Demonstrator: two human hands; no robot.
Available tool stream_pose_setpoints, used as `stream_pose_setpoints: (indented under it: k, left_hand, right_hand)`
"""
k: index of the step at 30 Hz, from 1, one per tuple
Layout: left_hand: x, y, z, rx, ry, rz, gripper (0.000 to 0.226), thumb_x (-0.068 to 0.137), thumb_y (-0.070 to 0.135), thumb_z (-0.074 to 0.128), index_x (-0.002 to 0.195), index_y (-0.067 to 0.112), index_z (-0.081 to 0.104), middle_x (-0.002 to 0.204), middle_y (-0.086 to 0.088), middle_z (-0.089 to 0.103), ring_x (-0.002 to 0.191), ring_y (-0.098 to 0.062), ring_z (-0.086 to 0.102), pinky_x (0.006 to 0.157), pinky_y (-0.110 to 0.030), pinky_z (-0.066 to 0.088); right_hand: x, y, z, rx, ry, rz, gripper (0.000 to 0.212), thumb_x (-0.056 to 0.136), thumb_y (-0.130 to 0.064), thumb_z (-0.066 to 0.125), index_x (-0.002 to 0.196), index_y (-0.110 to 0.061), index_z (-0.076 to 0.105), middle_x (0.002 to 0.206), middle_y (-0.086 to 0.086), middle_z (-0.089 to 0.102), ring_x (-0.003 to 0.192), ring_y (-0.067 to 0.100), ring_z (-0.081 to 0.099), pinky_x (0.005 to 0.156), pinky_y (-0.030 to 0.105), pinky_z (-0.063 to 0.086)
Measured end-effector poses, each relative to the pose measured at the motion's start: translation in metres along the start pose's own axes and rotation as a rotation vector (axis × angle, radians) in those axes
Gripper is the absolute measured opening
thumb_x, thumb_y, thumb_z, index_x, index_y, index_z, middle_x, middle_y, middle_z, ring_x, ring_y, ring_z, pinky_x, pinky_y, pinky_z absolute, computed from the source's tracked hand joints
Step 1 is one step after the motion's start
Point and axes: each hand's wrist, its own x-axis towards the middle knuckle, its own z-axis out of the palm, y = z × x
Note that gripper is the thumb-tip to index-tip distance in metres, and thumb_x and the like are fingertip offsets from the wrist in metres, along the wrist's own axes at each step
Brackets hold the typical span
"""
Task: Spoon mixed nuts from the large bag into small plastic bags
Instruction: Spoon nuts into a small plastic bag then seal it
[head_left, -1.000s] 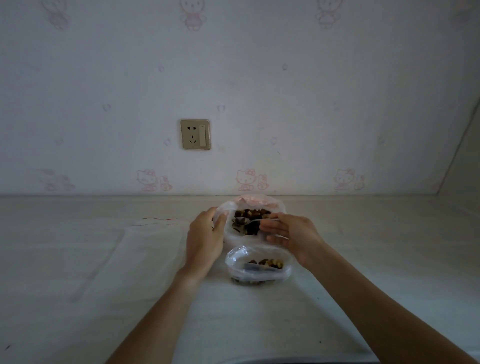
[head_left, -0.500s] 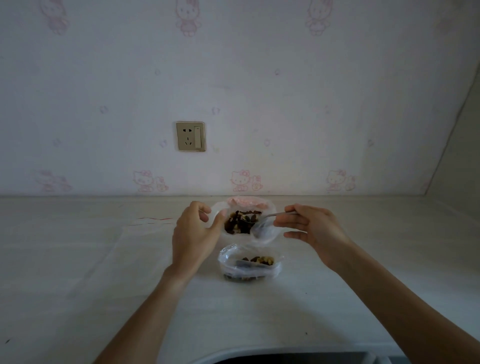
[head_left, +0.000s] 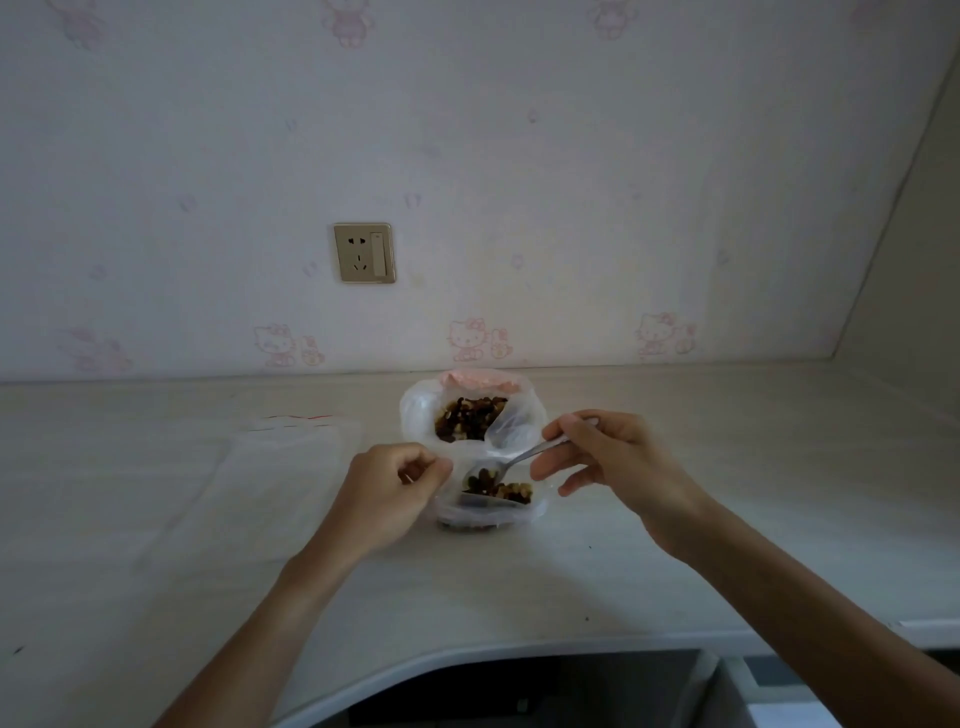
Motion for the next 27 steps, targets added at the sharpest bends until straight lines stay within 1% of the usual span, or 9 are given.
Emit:
stream_pose_setpoints:
  k: [4,6,9,13,16,19,22,24,27]
  left_hand:
    - [-0.001,0.001,-0.001,-0.087,-0.014,-0.002,0.02,0.098,0.028,0.069,0.081,0.018,0.076,0.072,0.005,0.074,0.059,-0.011,0.069,0.066,-0.026,0.055]
    - [-0.001,0.001,-0.004,-0.115,-0.013,-0.023,0.021,0.098,0.029,0.069,0.081,0.019,0.074,0.072,0.003,0.073,0.058,-0.011,0.069,0.064,-0.024,0.055]
    - [-0.001,-0.001,-0.004,-0.074,-0.009,-0.025,0.022,0.098,0.033,0.068,0.079,0.023,0.073,0.067,0.007,0.071,0.056,-0.008,0.067,0.06,-0.015,0.048]
    - [0.0,-0.003,-0.003,-0.03,0.014,0.009,0.024,0.098,0.034,0.068,0.077,0.025,0.073,0.065,0.009,0.07,0.059,-0.006,0.066,0.06,-0.017,0.048]
    - [0.001,-0.008,-0.004,-0.016,0.037,-0.019,0.033,0.101,0.04,0.062,0.072,0.026,0.072,0.064,0.013,0.068,0.057,-0.004,0.064,0.06,-0.02,0.047]
    - [0.008,-0.014,-0.009,-0.013,0.146,-0.137,0.041,0.1,0.05,0.057,0.071,0.023,0.068,0.065,0.009,0.069,0.061,-0.008,0.066,0.064,-0.031,0.05]
    - [0.023,-0.016,-0.016,0.072,0.211,-0.284,0.048,0.093,0.068,0.05,0.084,0.023,0.059,0.077,0.003,0.069,0.078,-0.019,0.067,0.066,-0.036,0.048]
    - [0.034,-0.015,-0.016,0.126,0.157,-0.362,0.063,0.086,0.083,0.042,0.098,0.022,0.056,0.089,0.002,0.069,0.084,-0.019,0.065,0.064,-0.034,0.043]
    - [0.047,-0.012,-0.008,0.149,0.078,-0.409,0.091,0.075,0.096,0.031,0.11,0.017,0.057,0.098,0.0,0.071,0.089,-0.02,0.067,0.073,-0.037,0.05]
  right_hand:
    - [-0.002,-0.005,0.007,-0.109,-0.098,-0.108,0.028,0.109,-0.019,0.047,0.108,-0.006,0.072,0.093,0.011,0.08,0.091,0.023,0.077,0.074,0.037,0.062]
    - [-0.003,-0.008,0.005,-0.196,-0.138,-0.194,0.028,0.108,-0.018,0.047,0.109,-0.01,0.074,0.094,0.009,0.08,0.092,0.021,0.076,0.075,0.037,0.062]
    - [-0.004,-0.009,0.001,-0.281,-0.183,-0.273,0.027,0.107,-0.022,0.048,0.109,-0.018,0.075,0.094,0.008,0.079,0.092,0.02,0.075,0.076,0.038,0.061]
    - [-0.001,-0.009,-0.001,-0.265,-0.194,-0.319,0.029,0.106,-0.024,0.048,0.108,-0.016,0.076,0.092,0.01,0.076,0.09,0.022,0.073,0.075,0.038,0.06]
    - [0.004,-0.008,-0.001,-0.142,-0.125,-0.273,0.03,0.107,-0.021,0.05,0.103,-0.013,0.078,0.086,0.011,0.074,0.083,0.022,0.07,0.072,0.034,0.06]
    - [0.016,-0.005,-0.002,-0.022,0.018,-0.183,0.031,0.108,-0.022,0.049,0.102,-0.006,0.075,0.082,0.013,0.073,0.078,0.025,0.069,0.07,0.037,0.06]
    - [0.031,-0.003,0.0,0.078,0.136,-0.094,0.031,0.109,-0.023,0.049,0.104,-0.002,0.071,0.084,0.014,0.076,0.082,0.029,0.073,0.07,0.039,0.062]
    - [0.041,-0.001,0.005,0.115,0.197,-0.039,0.031,0.109,-0.025,0.049,0.105,-0.002,0.07,0.087,0.013,0.078,0.087,0.028,0.076,0.073,0.037,0.062]
    - [0.054,0.004,0.016,0.14,0.247,0.002,0.032,0.108,-0.028,0.051,0.103,-0.003,0.071,0.09,0.011,0.08,0.089,0.023,0.078,0.08,0.034,0.062]
